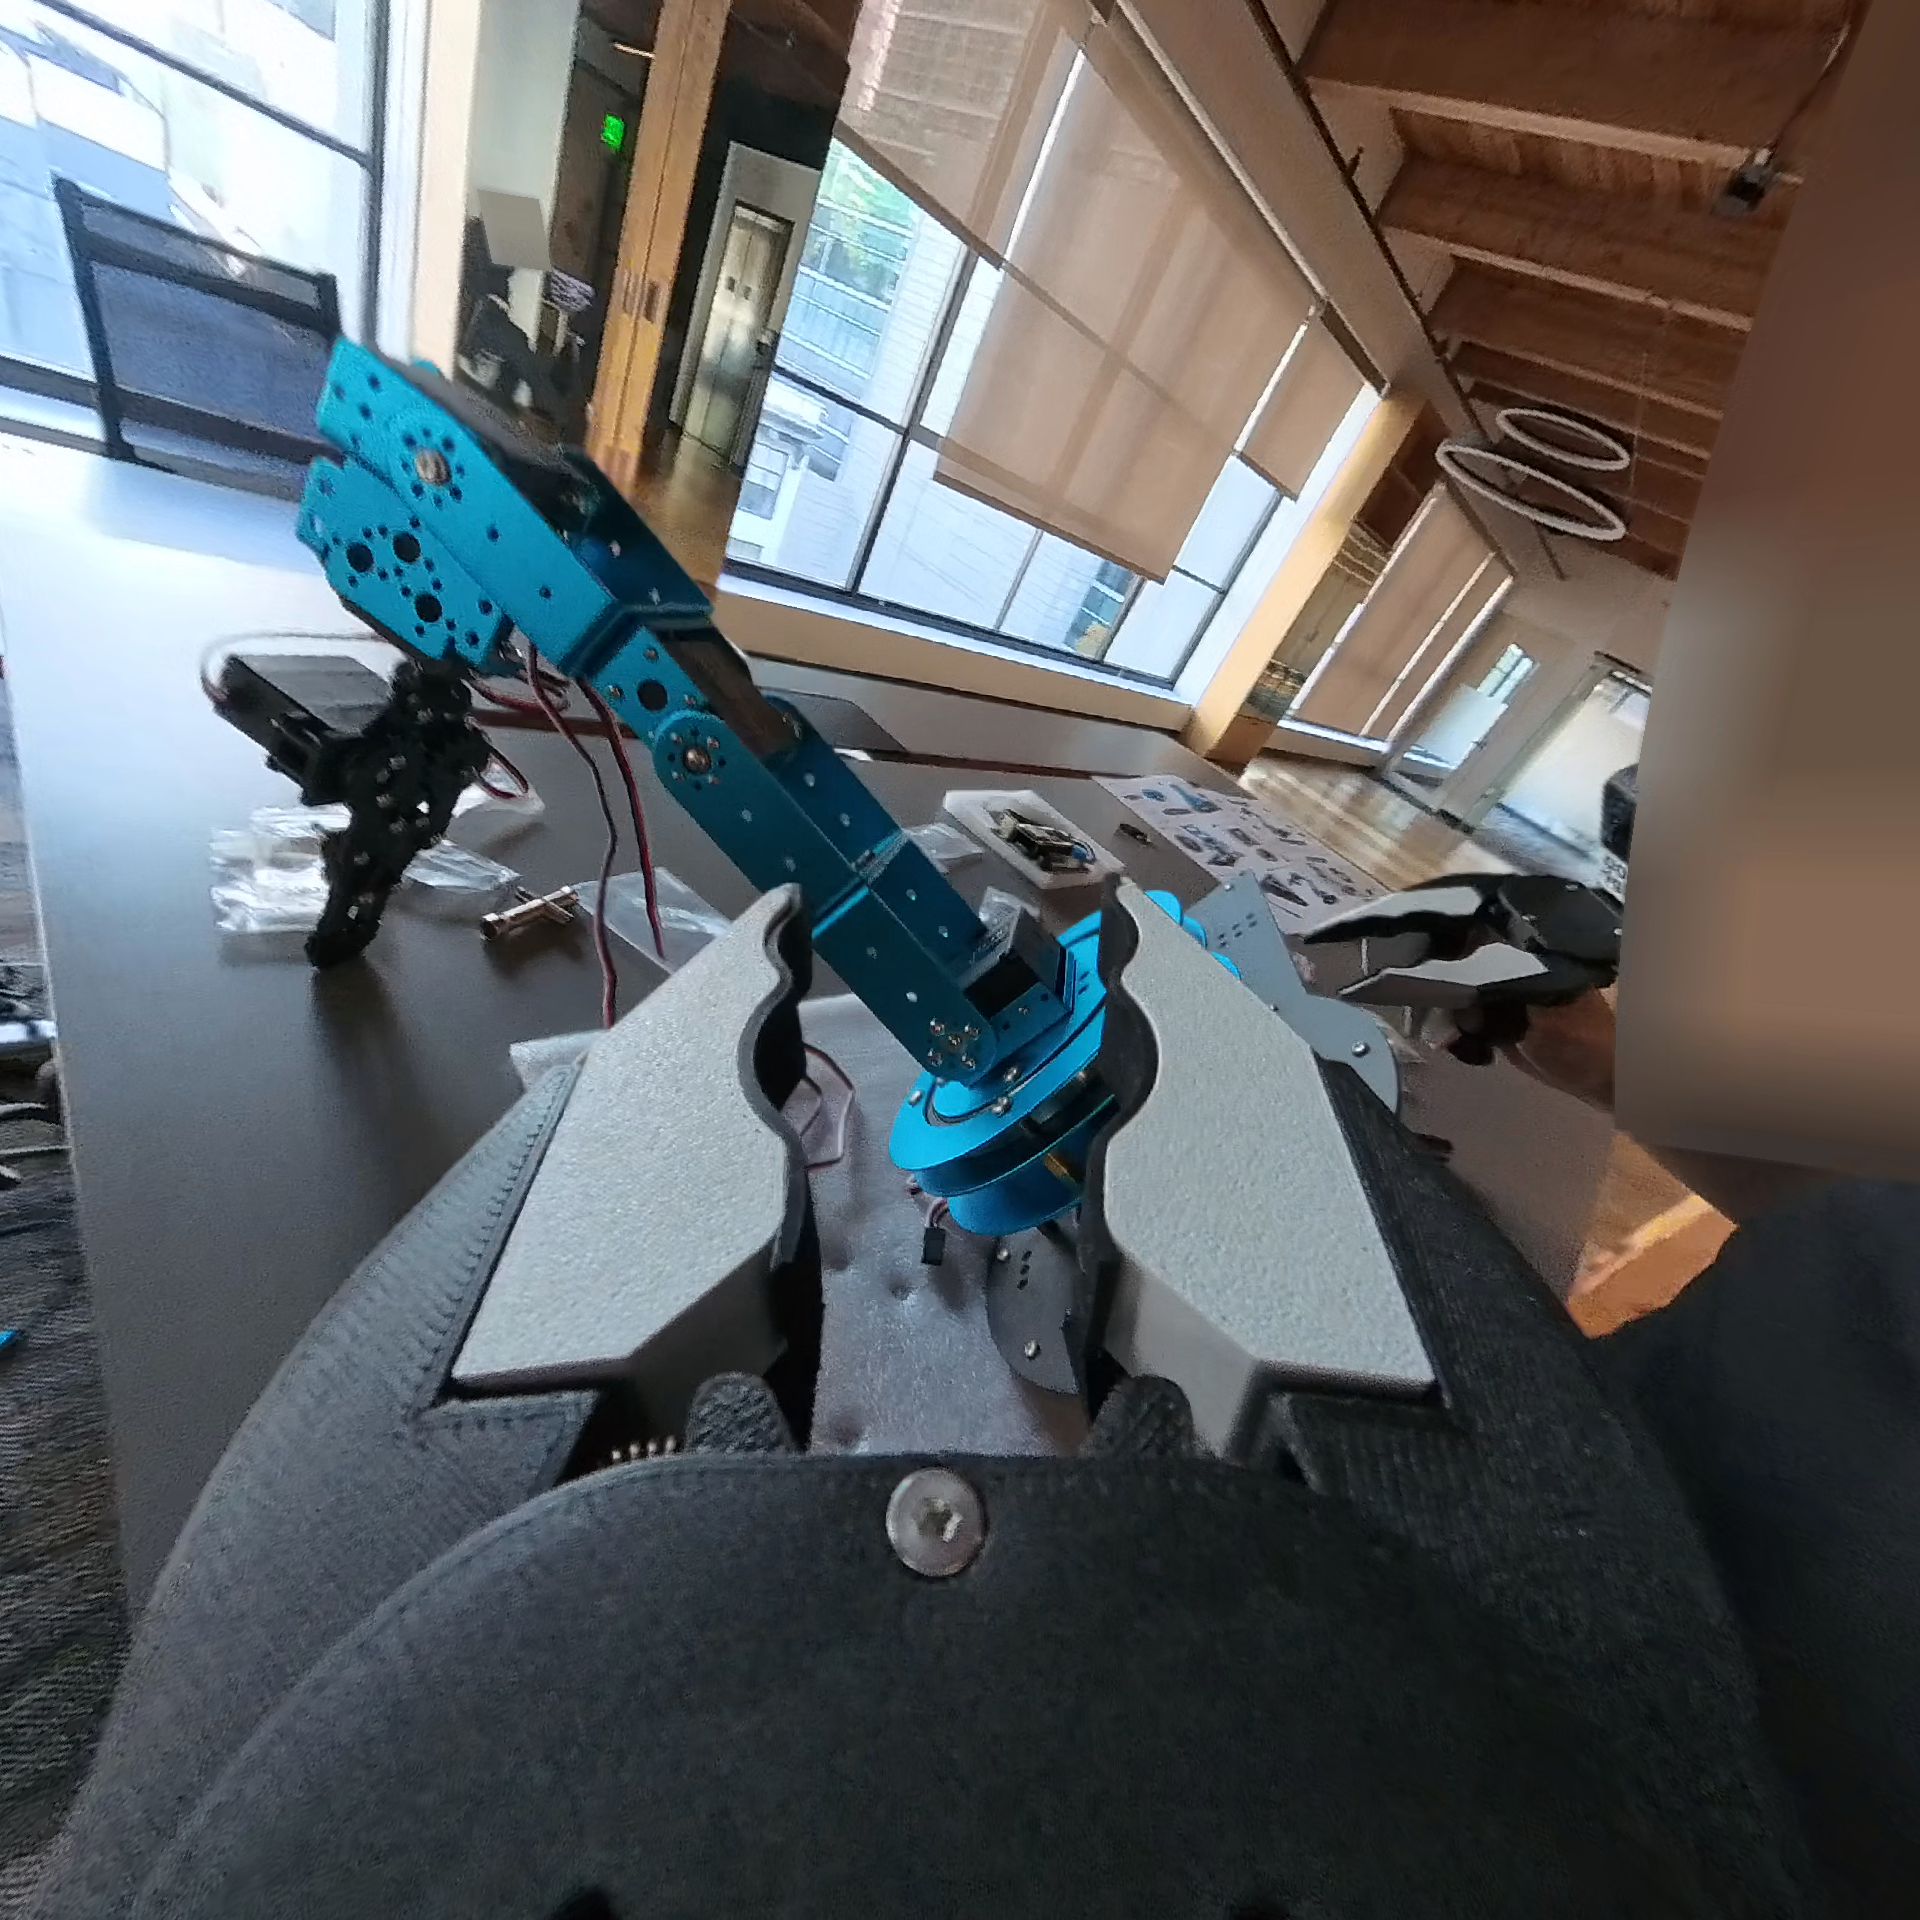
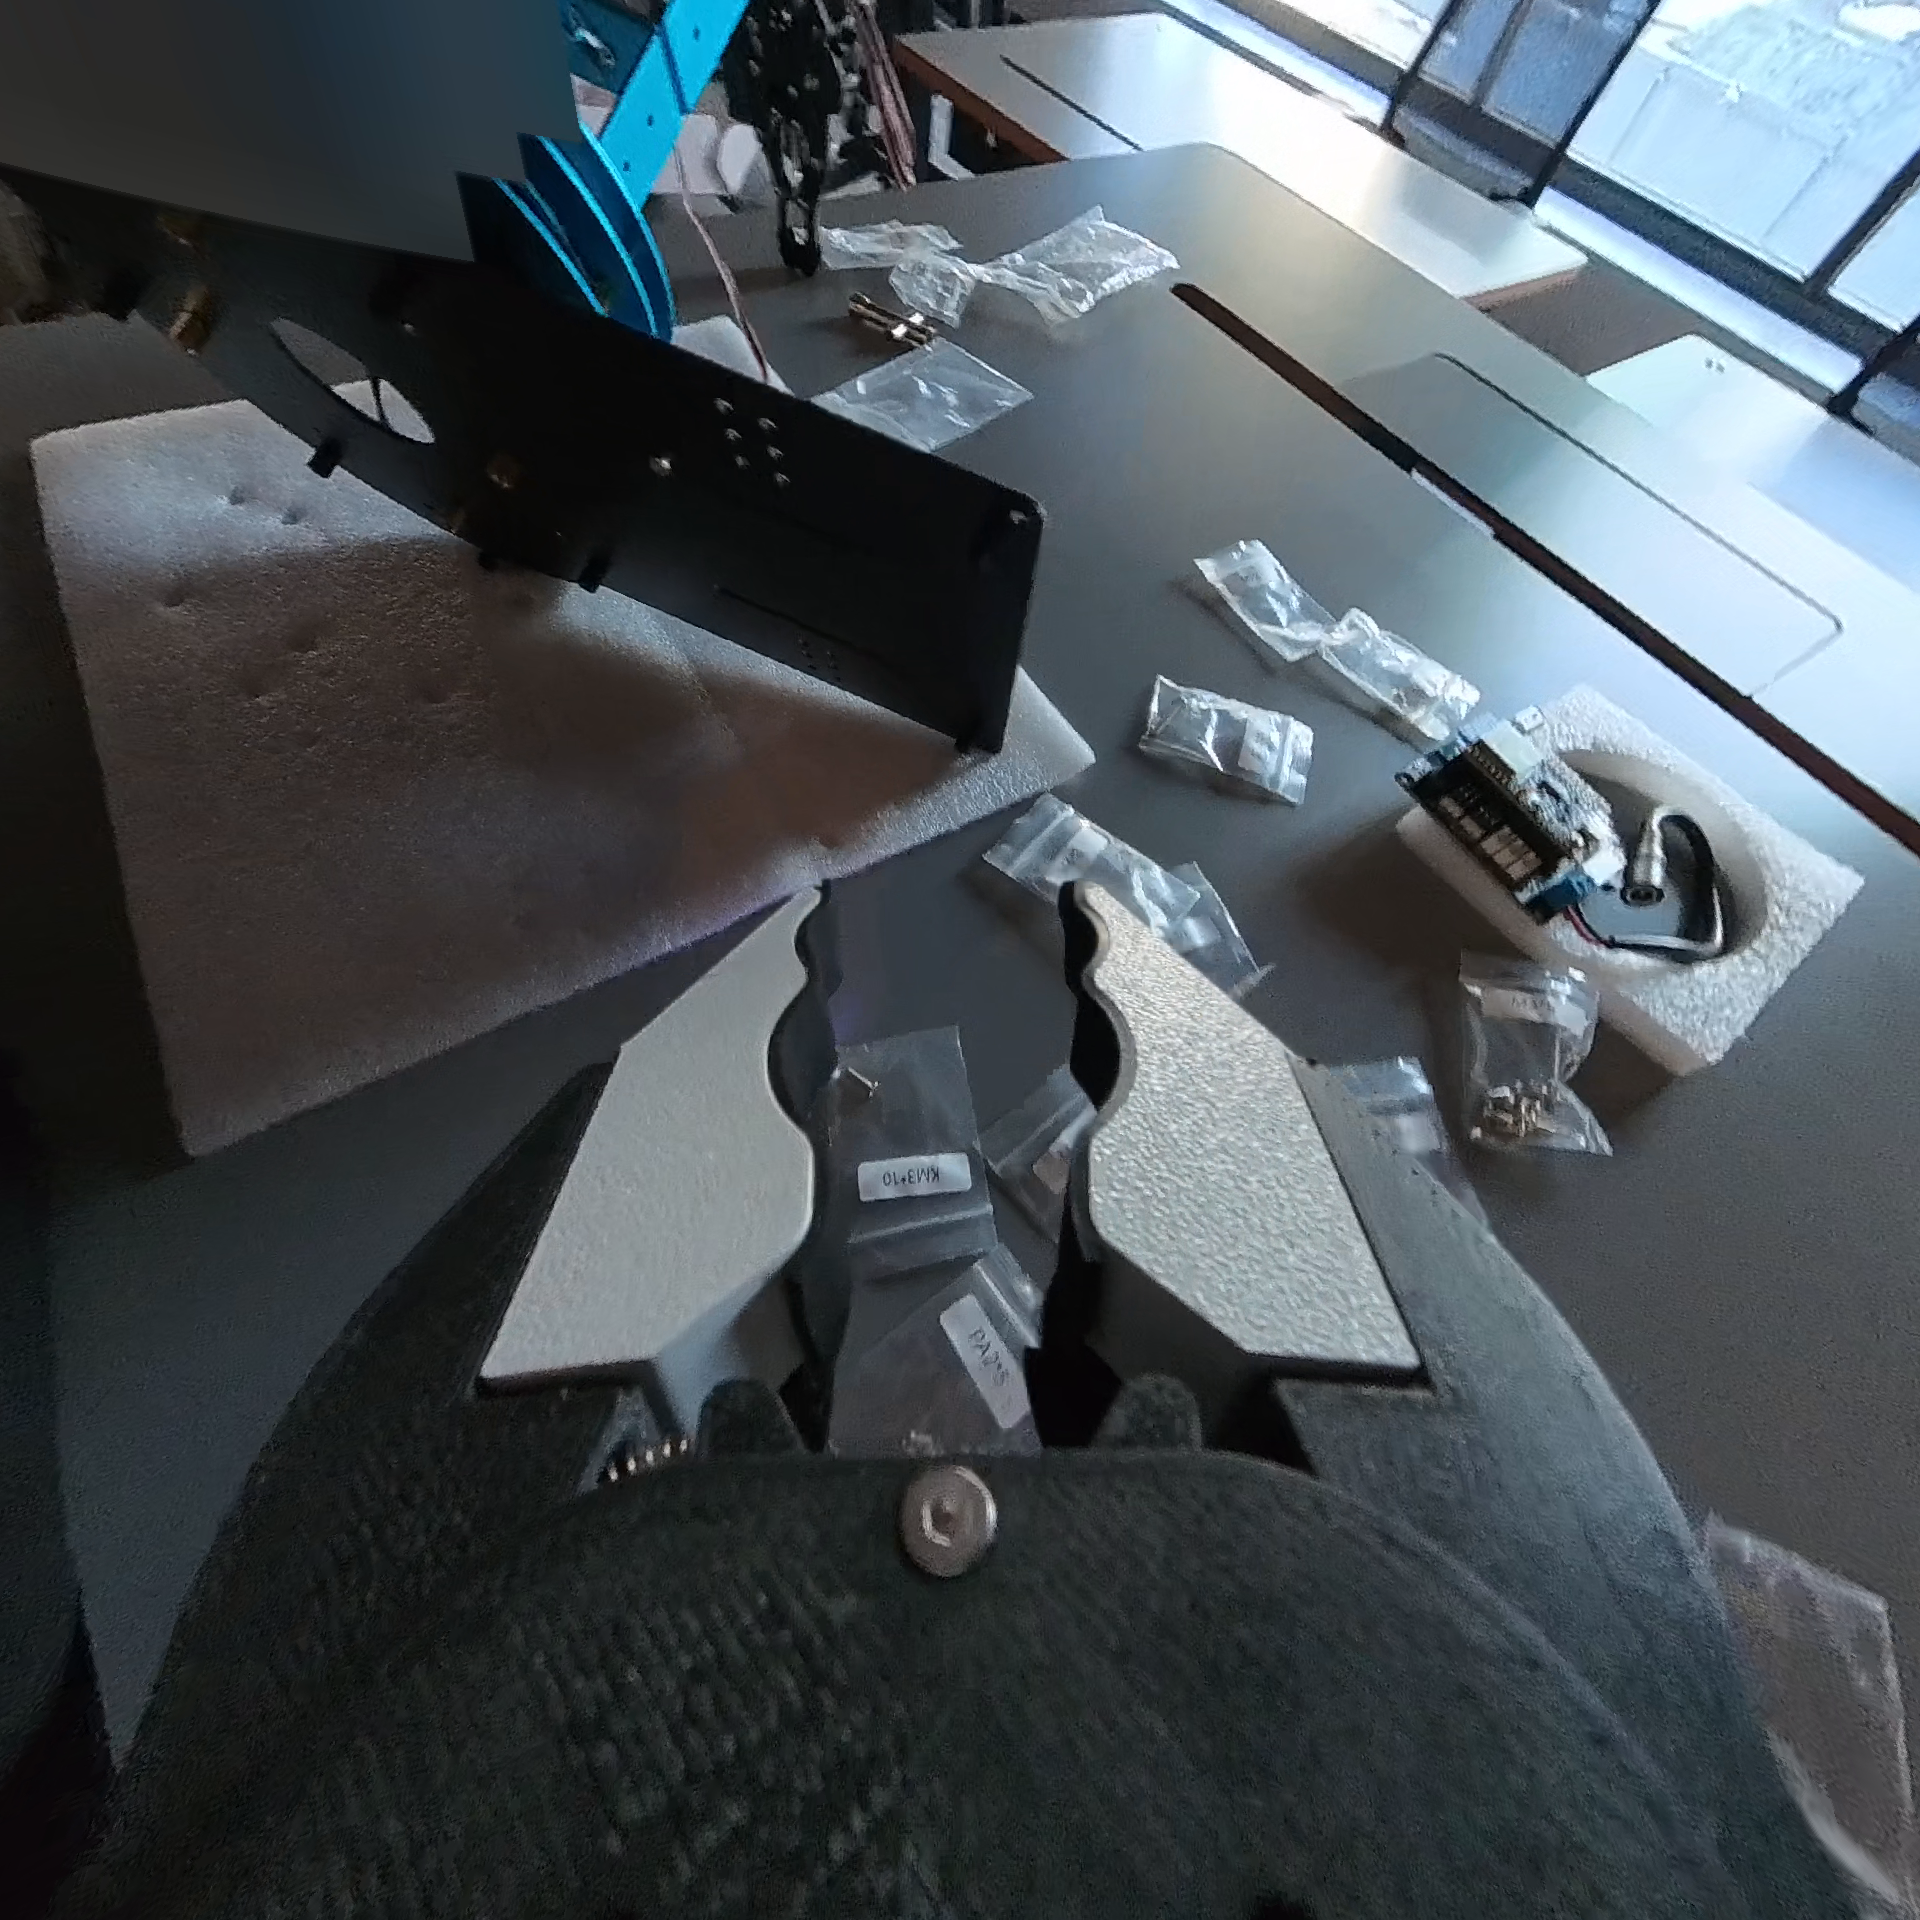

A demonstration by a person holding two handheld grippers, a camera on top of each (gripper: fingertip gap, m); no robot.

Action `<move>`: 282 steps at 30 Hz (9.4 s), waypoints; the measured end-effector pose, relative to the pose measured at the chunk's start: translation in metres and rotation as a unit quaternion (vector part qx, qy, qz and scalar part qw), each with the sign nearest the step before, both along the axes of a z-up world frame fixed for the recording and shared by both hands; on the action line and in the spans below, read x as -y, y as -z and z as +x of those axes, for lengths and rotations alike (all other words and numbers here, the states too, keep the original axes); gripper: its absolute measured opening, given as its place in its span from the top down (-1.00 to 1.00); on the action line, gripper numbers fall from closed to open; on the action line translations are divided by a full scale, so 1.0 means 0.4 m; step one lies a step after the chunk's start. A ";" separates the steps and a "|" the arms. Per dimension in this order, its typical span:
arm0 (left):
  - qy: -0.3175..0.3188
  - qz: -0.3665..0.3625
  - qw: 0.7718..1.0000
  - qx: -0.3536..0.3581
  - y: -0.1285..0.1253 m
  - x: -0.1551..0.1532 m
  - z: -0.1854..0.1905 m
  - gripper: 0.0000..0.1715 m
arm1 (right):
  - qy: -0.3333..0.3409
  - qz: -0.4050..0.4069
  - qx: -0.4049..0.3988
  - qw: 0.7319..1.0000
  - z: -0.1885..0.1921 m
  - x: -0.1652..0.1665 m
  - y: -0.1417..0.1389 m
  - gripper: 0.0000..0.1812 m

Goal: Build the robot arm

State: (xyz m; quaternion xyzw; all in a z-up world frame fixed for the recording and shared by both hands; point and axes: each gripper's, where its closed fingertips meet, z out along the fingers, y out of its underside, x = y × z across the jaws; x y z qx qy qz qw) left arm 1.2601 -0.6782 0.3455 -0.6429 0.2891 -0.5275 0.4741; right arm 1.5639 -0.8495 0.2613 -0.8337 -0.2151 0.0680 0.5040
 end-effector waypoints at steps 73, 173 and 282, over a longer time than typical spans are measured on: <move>-0.094 -0.041 0.989 -0.109 -0.048 0.636 0.306 0.39 | 0.174 -0.433 0.003 0.885 0.832 -0.296 0.215 0.91; 0.243 0.127 0.894 -0.355 0.183 0.318 1.436 0.85 | -0.116 -0.145 -0.189 0.964 0.552 0.409 0.003 0.98; 0.284 -0.044 0.920 -0.268 0.263 0.637 0.179 0.89 | -0.025 -0.416 0.108 0.902 -0.127 0.255 0.233 0.90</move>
